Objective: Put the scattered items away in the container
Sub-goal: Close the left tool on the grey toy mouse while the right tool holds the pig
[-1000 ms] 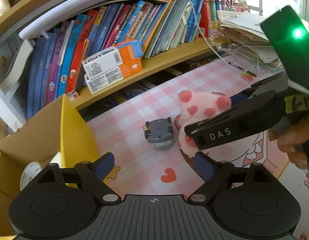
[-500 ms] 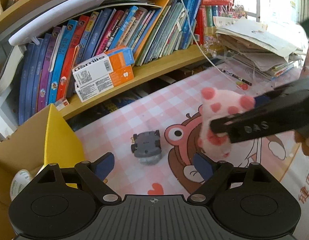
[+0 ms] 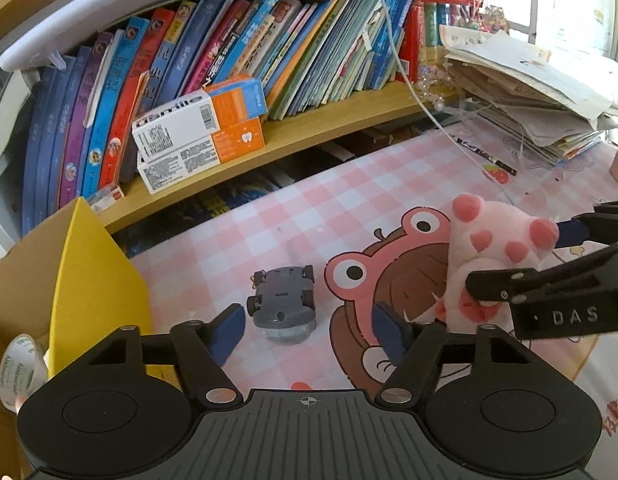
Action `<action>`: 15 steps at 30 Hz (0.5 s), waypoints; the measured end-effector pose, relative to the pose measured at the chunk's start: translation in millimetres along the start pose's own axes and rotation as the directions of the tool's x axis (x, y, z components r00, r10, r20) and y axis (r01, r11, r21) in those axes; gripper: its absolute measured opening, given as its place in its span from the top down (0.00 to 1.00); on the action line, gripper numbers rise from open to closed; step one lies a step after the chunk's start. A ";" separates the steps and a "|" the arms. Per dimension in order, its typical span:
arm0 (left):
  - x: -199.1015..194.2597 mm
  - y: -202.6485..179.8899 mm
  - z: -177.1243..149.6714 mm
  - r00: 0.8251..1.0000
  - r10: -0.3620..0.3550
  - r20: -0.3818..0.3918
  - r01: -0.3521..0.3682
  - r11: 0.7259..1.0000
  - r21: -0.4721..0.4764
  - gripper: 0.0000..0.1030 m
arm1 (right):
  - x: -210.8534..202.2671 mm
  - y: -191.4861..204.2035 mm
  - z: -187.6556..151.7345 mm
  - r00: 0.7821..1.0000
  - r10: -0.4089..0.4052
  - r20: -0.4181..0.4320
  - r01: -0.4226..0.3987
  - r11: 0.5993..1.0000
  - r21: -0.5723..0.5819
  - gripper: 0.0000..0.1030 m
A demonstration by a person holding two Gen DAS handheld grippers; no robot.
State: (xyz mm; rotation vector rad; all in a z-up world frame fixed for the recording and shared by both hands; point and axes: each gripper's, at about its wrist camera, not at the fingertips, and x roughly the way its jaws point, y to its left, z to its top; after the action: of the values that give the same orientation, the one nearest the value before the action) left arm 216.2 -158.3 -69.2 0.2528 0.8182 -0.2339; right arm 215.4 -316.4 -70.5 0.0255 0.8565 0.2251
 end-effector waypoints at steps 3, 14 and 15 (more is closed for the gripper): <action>5.4 0.9 0.7 1.000 0.010 -0.004 -0.010 1.000 -0.009 0.40 | 1.2 0.0 0.1 1.000 0.000 0.002 0.000 1.000 0.001 0.26; 31.7 9.5 4.9 0.998 0.036 -0.042 -0.039 0.997 -0.069 0.41 | 5.2 -0.2 1.0 1.000 0.000 0.010 0.000 1.000 0.000 0.24; 33.9 10.1 5.2 0.998 0.037 -0.046 -0.040 0.996 -0.074 0.44 | 5.2 -0.7 0.8 1.000 0.001 0.010 -0.001 1.000 0.001 0.24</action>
State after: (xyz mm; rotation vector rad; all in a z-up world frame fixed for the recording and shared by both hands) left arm 245.2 -154.1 -89.6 0.2042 0.8637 -0.1620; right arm 219.4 -315.9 -74.0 0.0286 0.8463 0.2254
